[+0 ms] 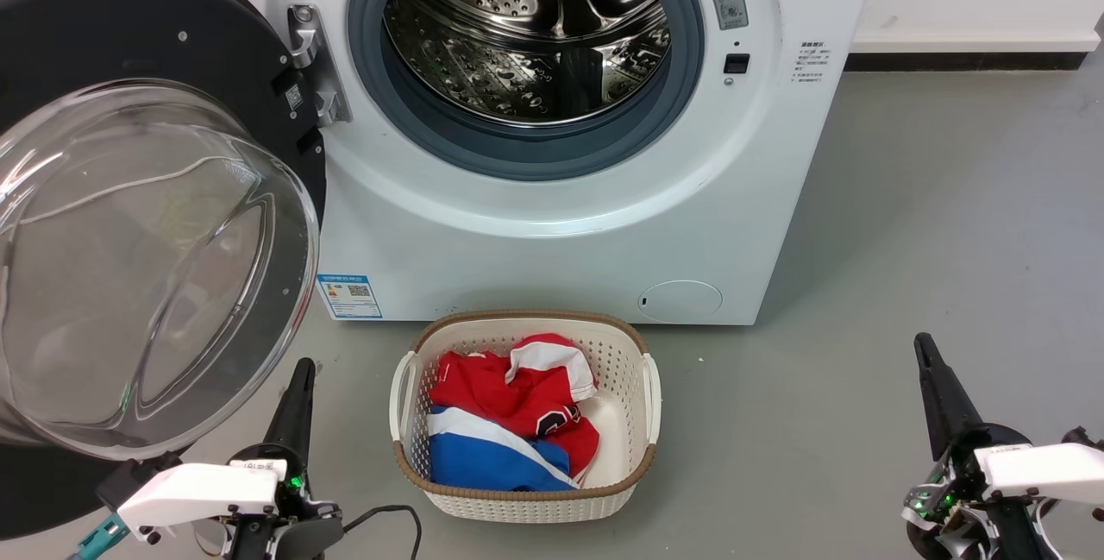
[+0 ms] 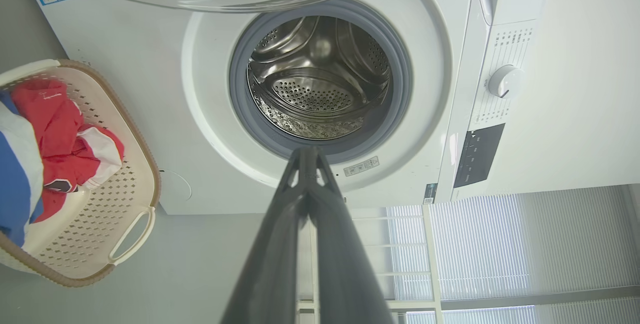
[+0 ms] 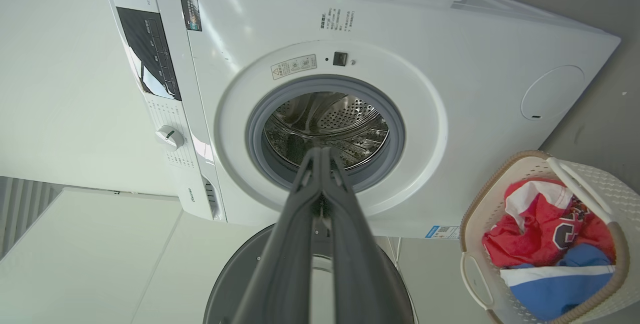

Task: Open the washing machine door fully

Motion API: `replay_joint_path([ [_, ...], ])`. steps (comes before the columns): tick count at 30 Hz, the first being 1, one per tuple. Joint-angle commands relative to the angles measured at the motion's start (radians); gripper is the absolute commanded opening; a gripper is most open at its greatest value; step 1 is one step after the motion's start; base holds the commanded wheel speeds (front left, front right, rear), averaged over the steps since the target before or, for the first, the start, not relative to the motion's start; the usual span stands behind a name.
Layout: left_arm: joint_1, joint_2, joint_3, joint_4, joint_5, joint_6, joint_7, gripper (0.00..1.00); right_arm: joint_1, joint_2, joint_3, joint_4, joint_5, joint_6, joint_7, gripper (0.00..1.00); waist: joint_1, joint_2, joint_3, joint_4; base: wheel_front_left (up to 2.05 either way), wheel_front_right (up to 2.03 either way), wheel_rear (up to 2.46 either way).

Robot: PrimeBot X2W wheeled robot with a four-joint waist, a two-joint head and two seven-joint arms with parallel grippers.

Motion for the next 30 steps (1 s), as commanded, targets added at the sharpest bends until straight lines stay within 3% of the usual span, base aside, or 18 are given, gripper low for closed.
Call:
replay_joint_path([
  [1, -0.016, 0.002, 0.004, 0.002, -0.023, -0.005, 0.007, 0.00, -0.021, 0.000, -0.001, 0.002, 0.025, 0.000, 0.006, 0.00, 0.0000, -0.0001, 0.000, -0.001, 0.00, 0.00, 0.00],
  [17, -0.029, 0.001, 0.018, 0.010, -0.126, -0.011, 0.034, 0.00, -0.031, 0.000, -0.004, 0.014, 0.131, 0.000, 0.032, 0.00, 0.0000, -0.0001, 0.002, -0.005, 0.00, 0.00, 0.00],
  [30, -0.028, 0.000, 0.018, 0.009, -0.121, -0.011, 0.035, 0.00, -0.030, 0.000, -0.003, 0.014, 0.127, 0.000, 0.032, 0.00, 0.0000, -0.0001, 0.002, -0.005, 0.00, 0.00, 0.00],
])
